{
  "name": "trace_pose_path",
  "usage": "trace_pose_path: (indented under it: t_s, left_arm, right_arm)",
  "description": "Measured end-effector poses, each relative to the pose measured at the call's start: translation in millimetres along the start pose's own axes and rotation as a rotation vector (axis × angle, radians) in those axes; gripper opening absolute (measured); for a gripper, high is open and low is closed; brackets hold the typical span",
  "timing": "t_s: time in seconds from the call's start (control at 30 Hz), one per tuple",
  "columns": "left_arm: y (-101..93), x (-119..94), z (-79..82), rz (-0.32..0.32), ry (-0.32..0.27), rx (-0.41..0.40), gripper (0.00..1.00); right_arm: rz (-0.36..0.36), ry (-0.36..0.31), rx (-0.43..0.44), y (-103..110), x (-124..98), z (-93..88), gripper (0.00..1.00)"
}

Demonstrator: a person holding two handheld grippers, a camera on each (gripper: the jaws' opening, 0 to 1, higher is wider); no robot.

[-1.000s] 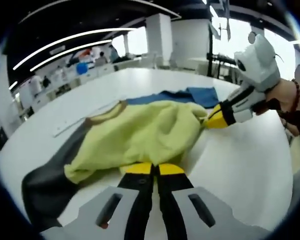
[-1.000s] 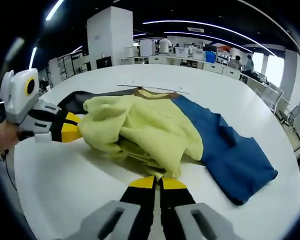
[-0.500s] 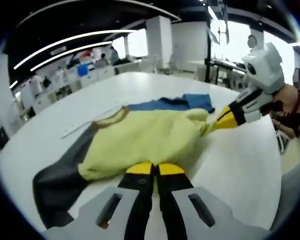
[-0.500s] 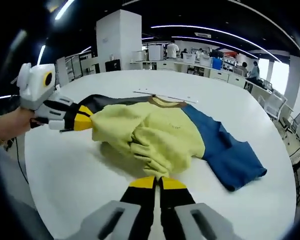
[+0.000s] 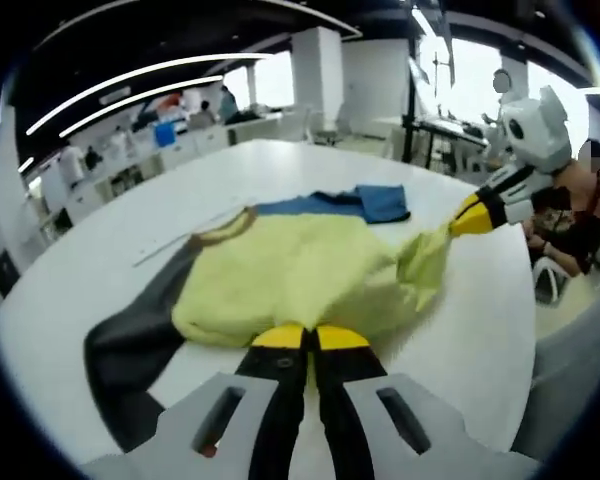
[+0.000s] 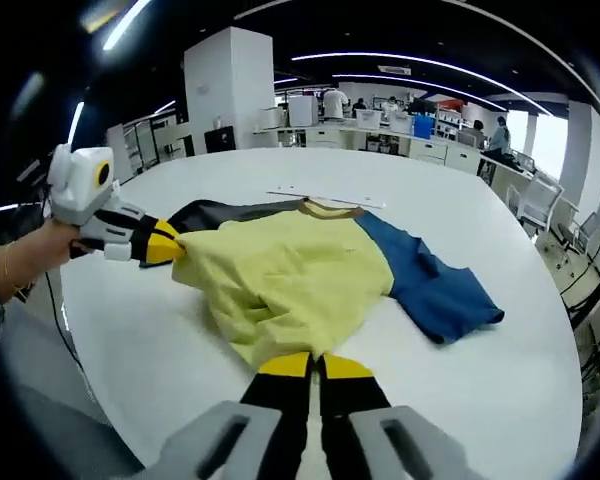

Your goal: Fold the garment on the visible template until the final outline fits inside the template.

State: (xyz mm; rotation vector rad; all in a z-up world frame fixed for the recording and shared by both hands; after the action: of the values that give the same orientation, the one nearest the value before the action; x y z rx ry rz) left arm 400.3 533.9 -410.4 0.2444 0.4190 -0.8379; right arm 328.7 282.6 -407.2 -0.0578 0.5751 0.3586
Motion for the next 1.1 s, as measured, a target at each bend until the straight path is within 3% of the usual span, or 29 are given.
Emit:
trace_pose_path:
  t_s: [0.3,0.7,1.1]
  left_arm:
    - [-9.1,-16,-5.6,-0.009,0.026,0.001,0.0]
    - [-29.4,-24,-19.1,-0.04,0.052,-0.009,0.0]
    - [-56.9,-17,-32.5,-0.092,0.081,-0.005,0.0]
  right_arm:
    - [-0.009,0.024,0.008,8,-18,-8.5,0.0]
    - [-0.067,0.06,0.048,-7,-41,-19.6,0.0]
    - [-0.114,0.126,0.033,-31,-36,-35.4,0.0]
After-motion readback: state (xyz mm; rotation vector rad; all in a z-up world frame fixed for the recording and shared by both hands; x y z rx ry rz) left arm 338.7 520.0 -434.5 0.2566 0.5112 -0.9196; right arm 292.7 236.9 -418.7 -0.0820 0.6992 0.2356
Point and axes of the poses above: the point that each gripper's makers call its tool centre point, and the gripper's own axes: x roughly forward along the fingers, y roughly to its left, z roughly out of its top, the point moved 8 cm from there along -x, roughly backward along the fingers, and after that the axes turned 7 degrees about -y, right-handed, at the moved point
